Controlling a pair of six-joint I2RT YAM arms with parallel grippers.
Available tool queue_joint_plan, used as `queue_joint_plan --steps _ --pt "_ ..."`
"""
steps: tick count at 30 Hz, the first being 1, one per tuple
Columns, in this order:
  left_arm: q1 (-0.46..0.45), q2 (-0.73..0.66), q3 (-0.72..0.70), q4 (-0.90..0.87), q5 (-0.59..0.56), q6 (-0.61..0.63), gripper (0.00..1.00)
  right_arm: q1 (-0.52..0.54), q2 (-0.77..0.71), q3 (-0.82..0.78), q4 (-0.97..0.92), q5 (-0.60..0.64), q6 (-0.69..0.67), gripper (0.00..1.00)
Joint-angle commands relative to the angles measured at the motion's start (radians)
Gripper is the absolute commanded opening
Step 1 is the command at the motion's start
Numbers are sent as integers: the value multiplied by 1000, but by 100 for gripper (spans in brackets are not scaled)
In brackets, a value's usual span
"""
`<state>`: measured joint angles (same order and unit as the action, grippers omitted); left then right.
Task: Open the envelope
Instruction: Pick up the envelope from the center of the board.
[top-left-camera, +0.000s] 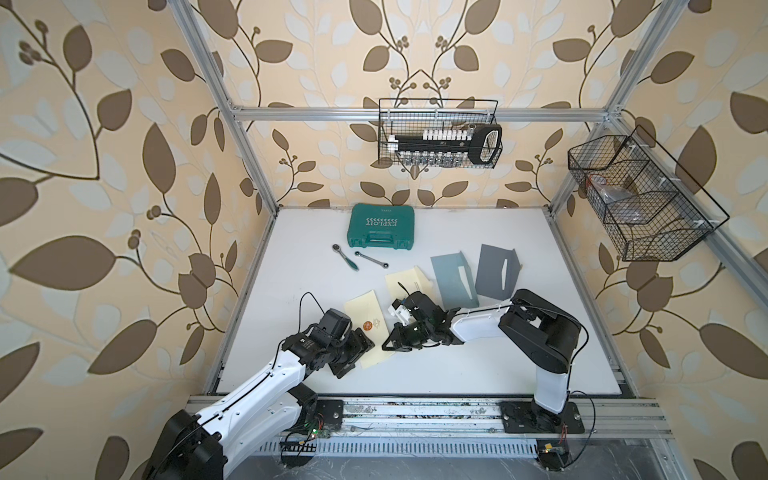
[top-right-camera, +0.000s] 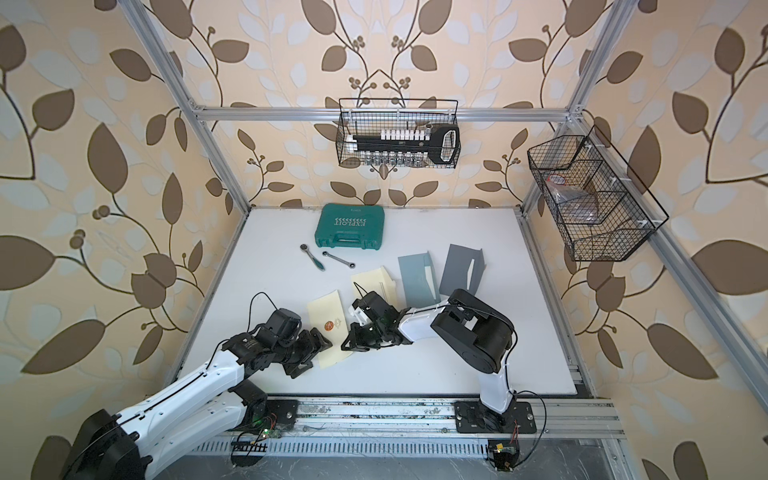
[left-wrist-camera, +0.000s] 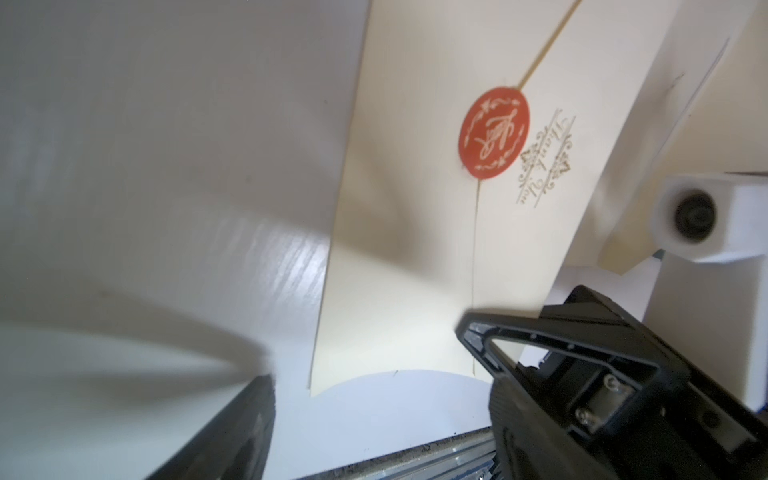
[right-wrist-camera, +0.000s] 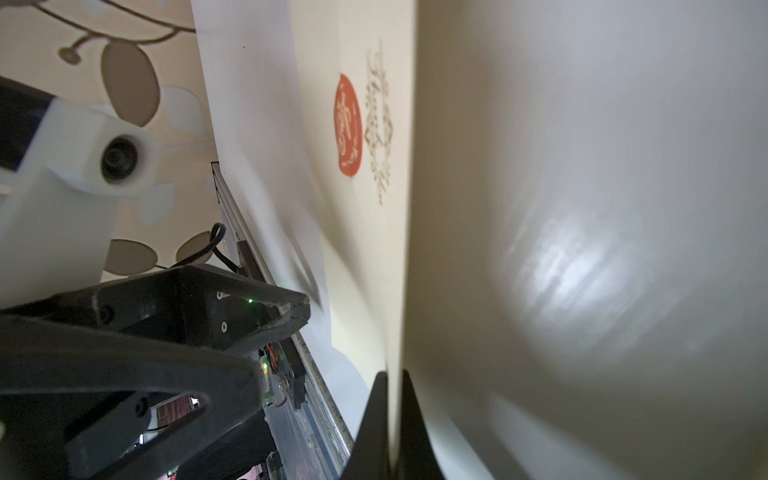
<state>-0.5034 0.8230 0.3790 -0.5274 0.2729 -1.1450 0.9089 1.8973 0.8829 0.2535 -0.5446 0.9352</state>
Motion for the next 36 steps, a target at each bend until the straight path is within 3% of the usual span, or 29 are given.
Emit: queue_joint_plan --steps 1,9,17,20,25,30,36 --pt "-1 -52 85 -93 -88 37 87 10 -74 -14 -59 60 -75 0" --pt "0 -121 229 -149 -214 119 98 8 -300 -83 -96 176 -231 0" --pt "0 -179 364 -38 -256 304 99 -24 -586 -194 -85 197 -398 0" --pt "0 -187 406 26 -191 400 99 -109 -680 -208 -107 53 -416 0" --pt "5 -90 539 25 21 516 99 -275 -821 -235 -106 -173 -410 0" --pt "27 21 618 113 199 519 99 -394 -901 -237 -110 -335 -387 0" --pt "112 118 655 257 354 439 99 -409 -937 -228 -79 -392 -342 0"
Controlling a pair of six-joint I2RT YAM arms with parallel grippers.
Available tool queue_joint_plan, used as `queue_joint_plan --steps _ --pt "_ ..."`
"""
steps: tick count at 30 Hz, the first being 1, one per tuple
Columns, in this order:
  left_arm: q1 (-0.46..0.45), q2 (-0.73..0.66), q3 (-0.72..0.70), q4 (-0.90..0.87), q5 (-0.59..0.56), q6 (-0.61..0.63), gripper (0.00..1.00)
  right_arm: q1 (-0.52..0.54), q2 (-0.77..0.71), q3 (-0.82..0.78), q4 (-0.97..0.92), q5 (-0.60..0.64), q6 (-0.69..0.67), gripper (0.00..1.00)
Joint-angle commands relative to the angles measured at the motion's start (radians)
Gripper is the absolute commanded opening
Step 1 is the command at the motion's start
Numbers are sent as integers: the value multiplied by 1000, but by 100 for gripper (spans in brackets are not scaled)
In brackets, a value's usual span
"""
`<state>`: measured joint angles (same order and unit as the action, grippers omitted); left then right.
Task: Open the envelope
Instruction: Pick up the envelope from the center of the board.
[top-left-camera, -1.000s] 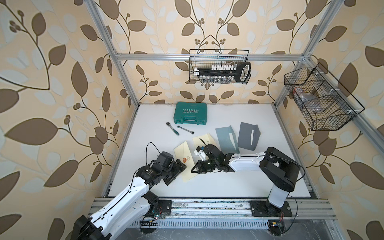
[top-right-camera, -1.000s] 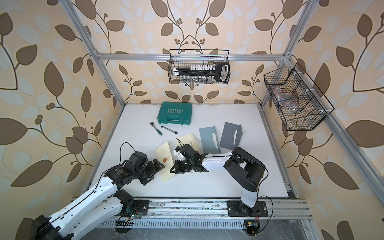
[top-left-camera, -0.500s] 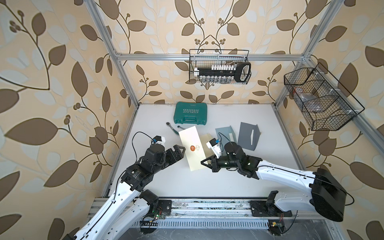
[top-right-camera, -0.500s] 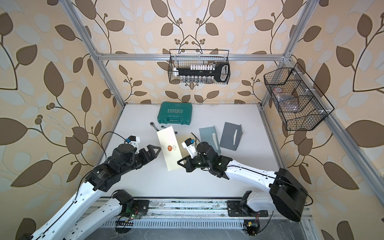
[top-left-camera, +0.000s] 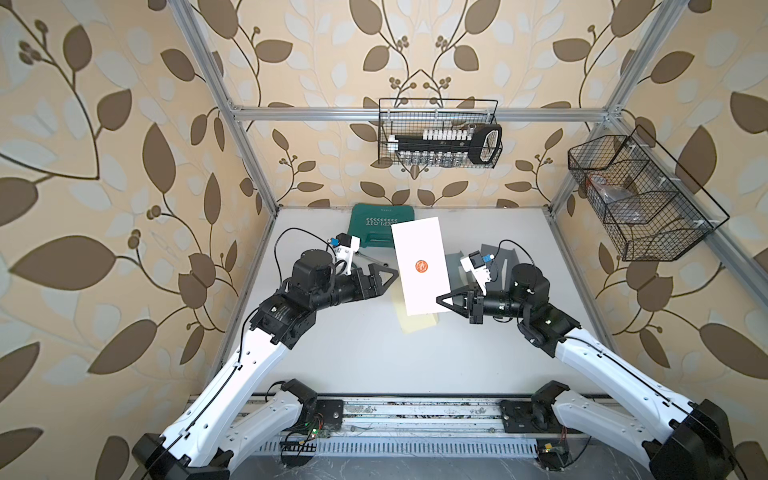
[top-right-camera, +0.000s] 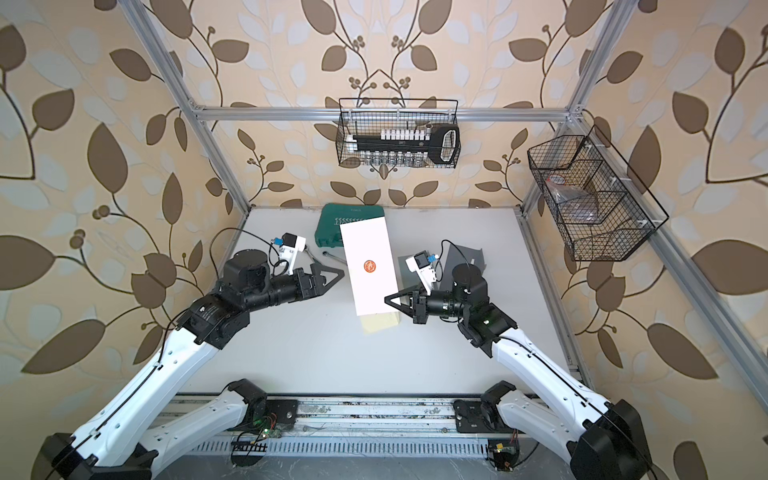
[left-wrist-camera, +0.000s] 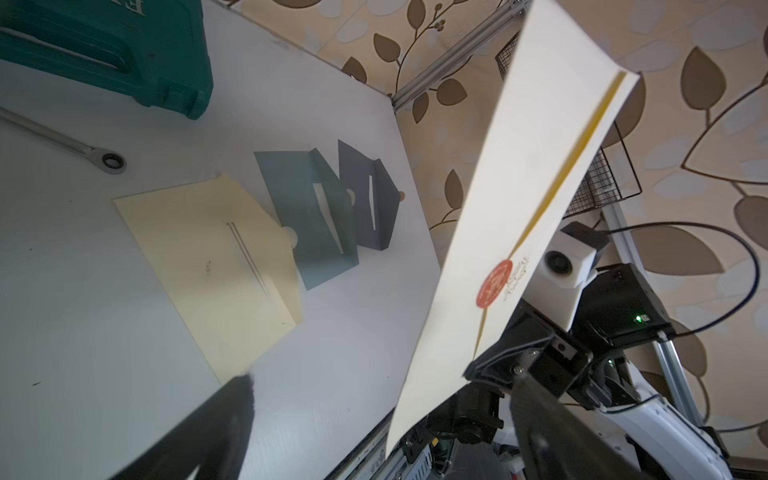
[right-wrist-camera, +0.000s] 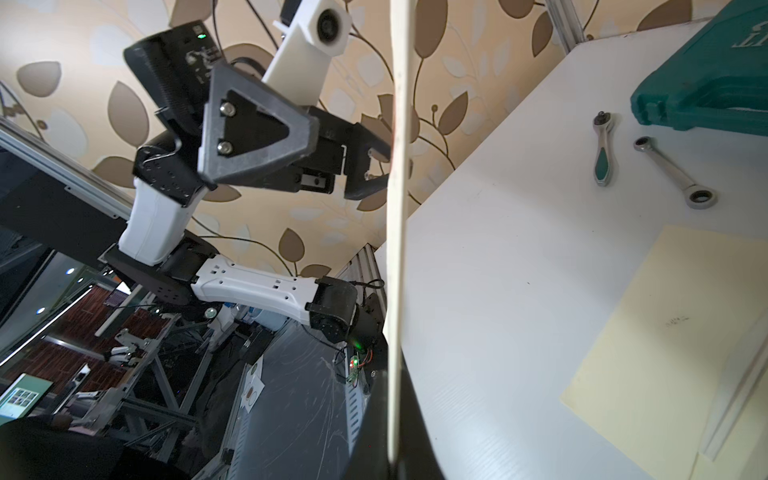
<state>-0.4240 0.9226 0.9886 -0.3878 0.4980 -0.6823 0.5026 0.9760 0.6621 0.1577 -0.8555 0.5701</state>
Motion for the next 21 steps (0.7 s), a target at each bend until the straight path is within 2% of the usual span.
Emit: queue_joint_plan --steps 1,6,11,21 --pt "45 31 50 126 143 -35 99 -3 -20 -5 15 -82 24 0" --pt "60 68 61 147 180 -57 99 -1 -18 -14 28 -71 37 0" --pt "60 91 8 240 223 -124 98 6 13 -13 65 -86 61 0" --pt "41 116 -31 336 234 -166 88 38 42 -14 83 -70 65 0"
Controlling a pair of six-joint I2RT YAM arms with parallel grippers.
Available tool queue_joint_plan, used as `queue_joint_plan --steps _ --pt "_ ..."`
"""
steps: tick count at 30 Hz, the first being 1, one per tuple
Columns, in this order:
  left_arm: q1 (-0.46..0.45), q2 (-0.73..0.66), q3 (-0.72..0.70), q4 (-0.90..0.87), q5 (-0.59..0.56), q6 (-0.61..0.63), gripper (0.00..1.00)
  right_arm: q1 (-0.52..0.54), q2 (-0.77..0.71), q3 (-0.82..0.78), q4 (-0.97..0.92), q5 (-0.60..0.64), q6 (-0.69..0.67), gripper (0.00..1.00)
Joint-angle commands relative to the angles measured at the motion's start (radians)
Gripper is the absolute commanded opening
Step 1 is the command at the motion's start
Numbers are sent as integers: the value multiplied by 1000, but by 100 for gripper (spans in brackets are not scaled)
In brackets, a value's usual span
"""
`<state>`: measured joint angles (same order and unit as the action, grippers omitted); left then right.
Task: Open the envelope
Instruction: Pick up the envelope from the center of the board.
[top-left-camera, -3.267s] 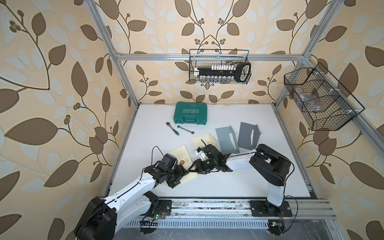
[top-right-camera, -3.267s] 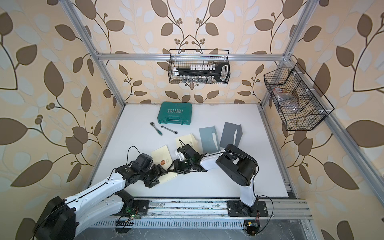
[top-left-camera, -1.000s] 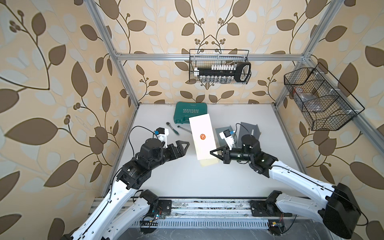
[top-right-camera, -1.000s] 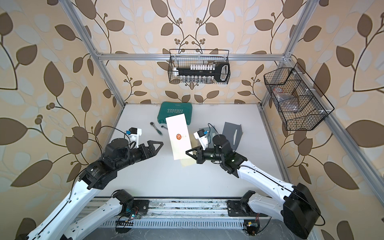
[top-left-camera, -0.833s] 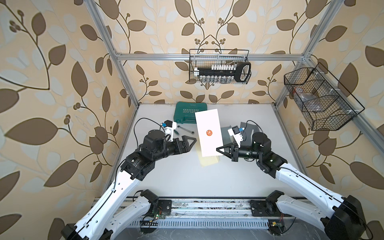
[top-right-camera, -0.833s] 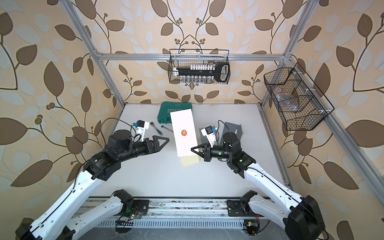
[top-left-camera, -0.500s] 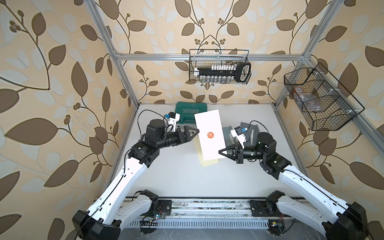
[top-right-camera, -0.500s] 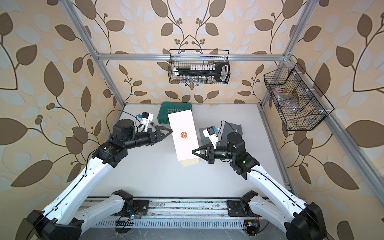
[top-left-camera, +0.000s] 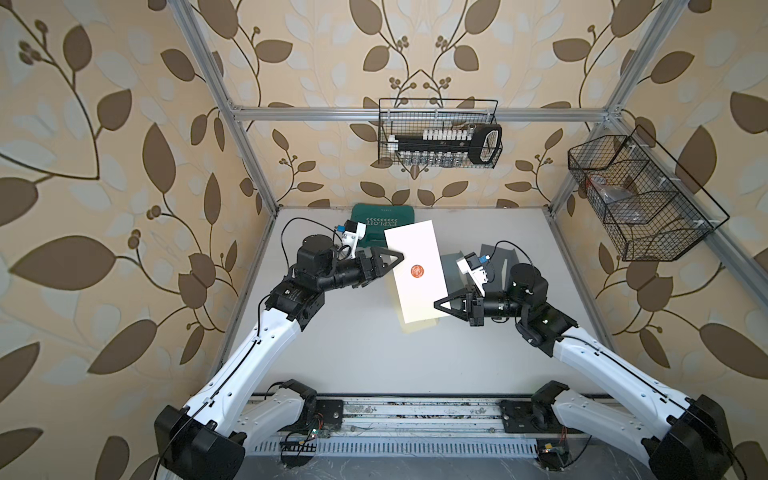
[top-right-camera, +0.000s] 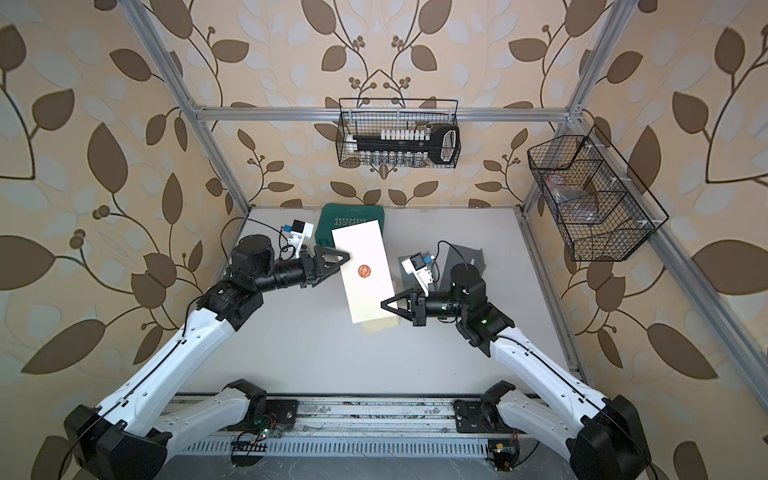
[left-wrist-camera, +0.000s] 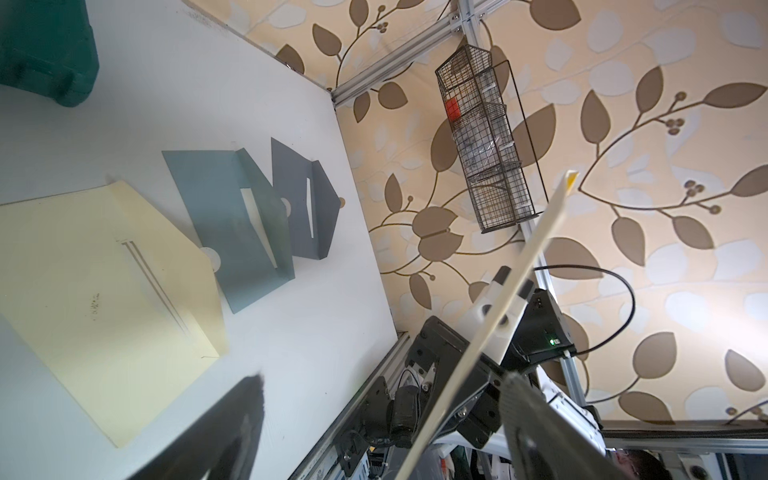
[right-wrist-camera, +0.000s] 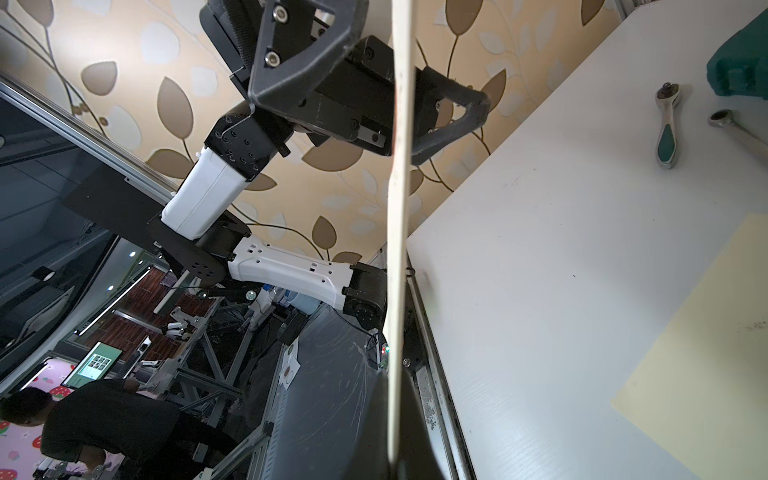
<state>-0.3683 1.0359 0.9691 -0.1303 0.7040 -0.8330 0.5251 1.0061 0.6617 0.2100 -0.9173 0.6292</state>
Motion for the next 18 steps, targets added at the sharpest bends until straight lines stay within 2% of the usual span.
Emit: queue_joint_plan --steps 1,8,18 --pt "-18 3 -14 88 28 -15 86 20 15 -11 33 -8 6 0" --pt "-29 3 -23 123 29 -15 72 50 56 1 43 -4 6 0" --pt "-29 -16 -32 125 23 -15 61 55 71 -4 39 22 10 0"
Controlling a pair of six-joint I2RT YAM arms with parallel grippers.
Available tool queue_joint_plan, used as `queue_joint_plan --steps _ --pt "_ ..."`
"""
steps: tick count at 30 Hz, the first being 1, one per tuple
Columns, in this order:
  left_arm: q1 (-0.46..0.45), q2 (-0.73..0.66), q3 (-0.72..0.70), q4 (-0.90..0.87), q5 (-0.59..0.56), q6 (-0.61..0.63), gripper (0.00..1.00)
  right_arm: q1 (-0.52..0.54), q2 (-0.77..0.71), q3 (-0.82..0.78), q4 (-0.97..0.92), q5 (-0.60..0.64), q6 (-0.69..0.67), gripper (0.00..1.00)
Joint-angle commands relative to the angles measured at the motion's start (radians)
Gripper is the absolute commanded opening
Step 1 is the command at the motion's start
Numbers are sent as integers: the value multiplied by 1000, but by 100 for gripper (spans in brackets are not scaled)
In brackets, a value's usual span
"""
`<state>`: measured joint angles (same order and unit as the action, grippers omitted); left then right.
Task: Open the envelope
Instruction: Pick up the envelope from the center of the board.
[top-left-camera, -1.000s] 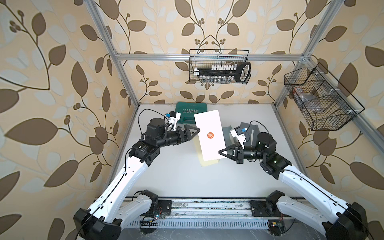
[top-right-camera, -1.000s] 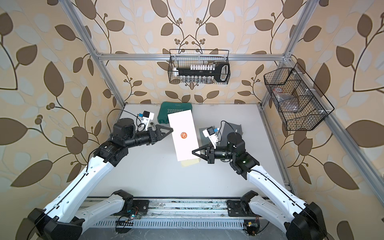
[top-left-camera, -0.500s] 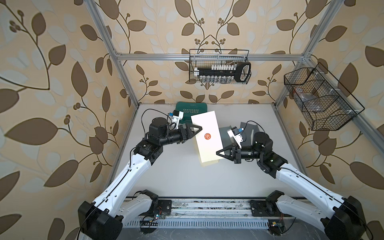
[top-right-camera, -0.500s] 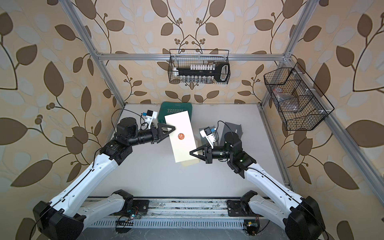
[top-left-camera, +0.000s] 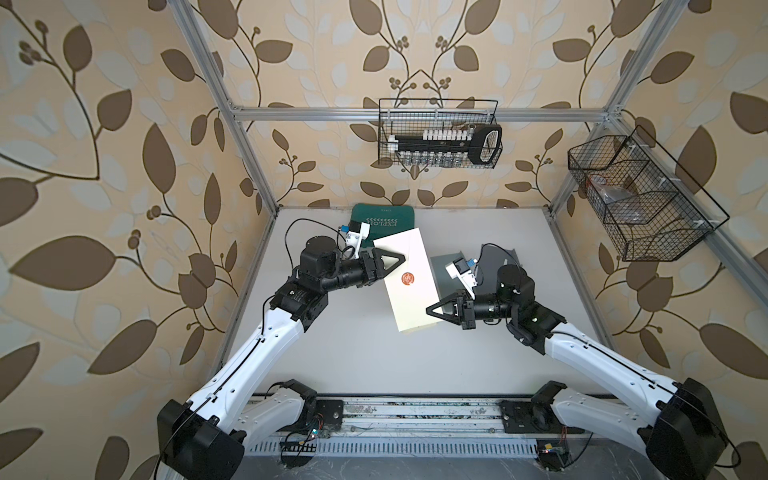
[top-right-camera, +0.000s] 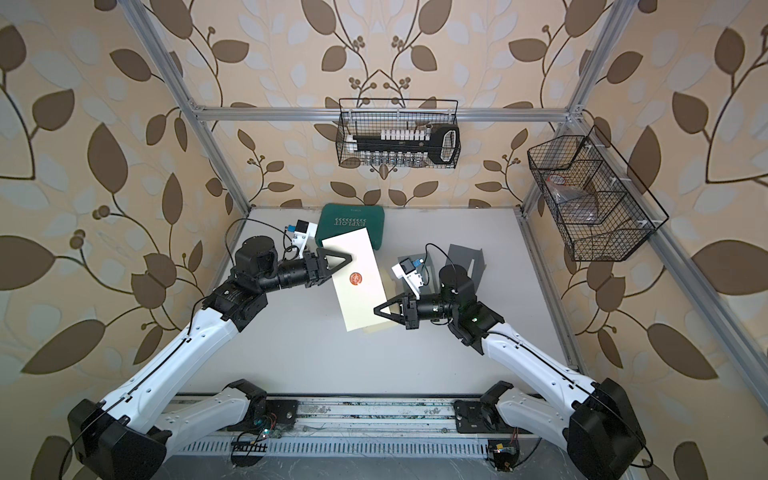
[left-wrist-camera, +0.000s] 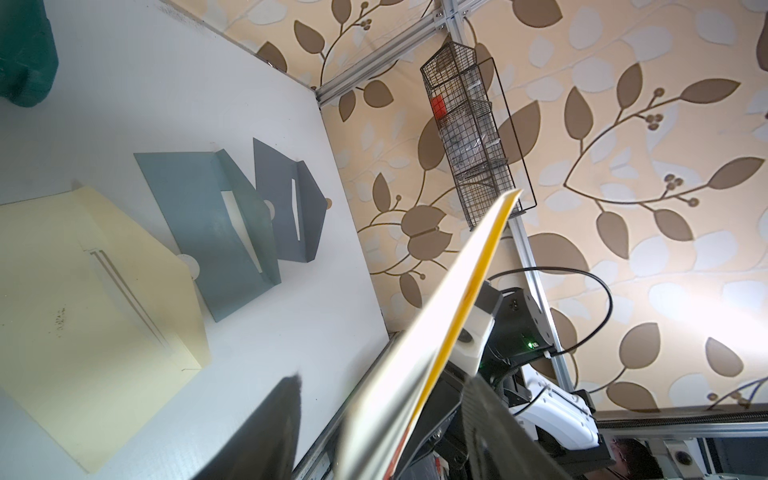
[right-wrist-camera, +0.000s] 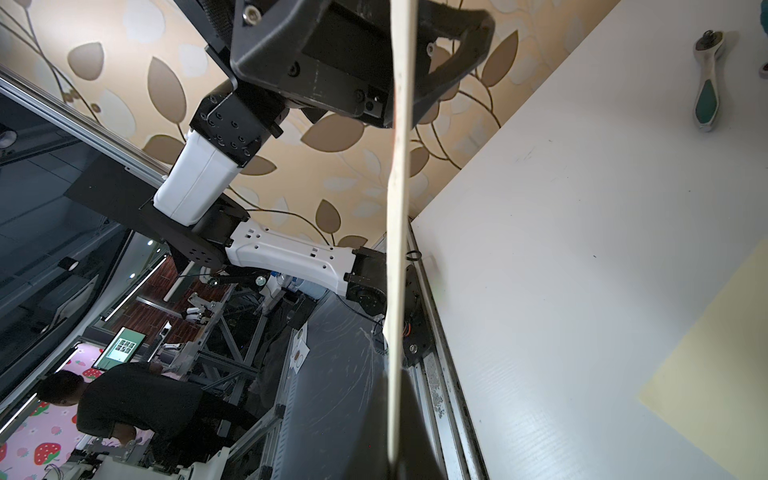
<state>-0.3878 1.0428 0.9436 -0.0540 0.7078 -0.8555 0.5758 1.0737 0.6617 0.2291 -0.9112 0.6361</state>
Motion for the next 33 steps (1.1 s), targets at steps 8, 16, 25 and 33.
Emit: queue_joint_plan --steps 8,16,25,33 --pt "-10 -43 -17 45 5 7 49 4 15 -7 17 32 13 0" --pt "-10 -47 -19 40 -4 7 34 4 15 -10 15 40 13 0" --pt "-10 -56 -14 22 -10 7 22 4 17 -13 12 41 16 1" --pt "-10 -55 -14 16 -11 7 7 4 12 -16 13 46 19 3"
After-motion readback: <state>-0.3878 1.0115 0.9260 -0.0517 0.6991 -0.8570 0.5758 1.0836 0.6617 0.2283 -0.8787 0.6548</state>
